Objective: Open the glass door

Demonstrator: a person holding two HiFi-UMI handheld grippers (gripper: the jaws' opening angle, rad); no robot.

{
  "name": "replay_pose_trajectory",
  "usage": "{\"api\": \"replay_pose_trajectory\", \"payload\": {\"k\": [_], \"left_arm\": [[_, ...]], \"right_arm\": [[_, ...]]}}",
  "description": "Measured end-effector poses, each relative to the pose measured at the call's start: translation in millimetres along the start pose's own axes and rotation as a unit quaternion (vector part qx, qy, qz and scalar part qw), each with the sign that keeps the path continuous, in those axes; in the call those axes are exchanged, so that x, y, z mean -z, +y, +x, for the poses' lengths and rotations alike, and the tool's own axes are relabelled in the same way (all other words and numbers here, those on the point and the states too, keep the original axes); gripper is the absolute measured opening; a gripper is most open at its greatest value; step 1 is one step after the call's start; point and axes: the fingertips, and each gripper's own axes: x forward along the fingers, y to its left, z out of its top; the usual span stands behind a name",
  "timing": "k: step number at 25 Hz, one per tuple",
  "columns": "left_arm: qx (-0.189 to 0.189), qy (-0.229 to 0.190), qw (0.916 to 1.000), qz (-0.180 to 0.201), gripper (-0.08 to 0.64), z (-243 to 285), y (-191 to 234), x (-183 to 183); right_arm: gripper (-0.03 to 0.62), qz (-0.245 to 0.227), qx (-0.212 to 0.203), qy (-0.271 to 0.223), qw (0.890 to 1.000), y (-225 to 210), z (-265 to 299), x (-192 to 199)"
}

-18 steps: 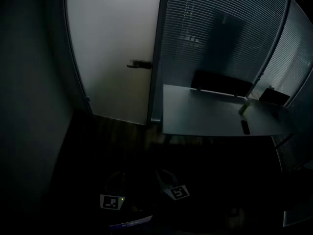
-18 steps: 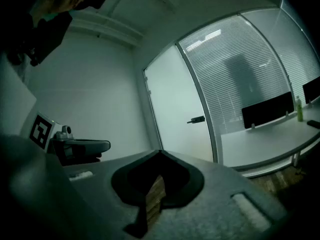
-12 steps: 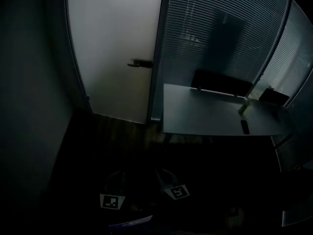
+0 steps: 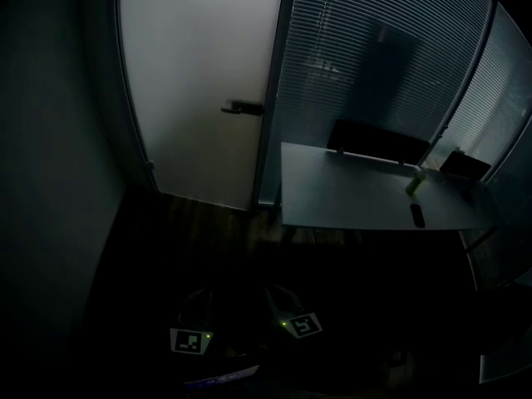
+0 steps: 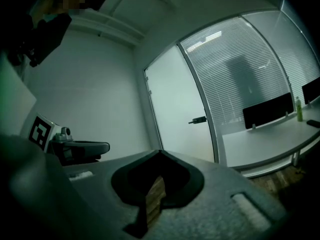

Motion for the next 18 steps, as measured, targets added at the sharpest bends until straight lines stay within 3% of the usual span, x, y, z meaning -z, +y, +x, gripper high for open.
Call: {"api": "replay_pose_trajectory", "payload": {"k": [11, 18], "left_arm": [[-0.003, -0.014, 0.9999, 0.004, 0.004, 2, 41, -5], [-0.013, -0.015, 0.9998, -0.002, 0.003, 24, 65, -7]], "right_arm": [[0.0, -0.002, 0.014, -0.01, 1.0, 15, 34, -6], [0.001, -0.005, 0.014, -0.001, 1.0, 1, 67, -10]]}}
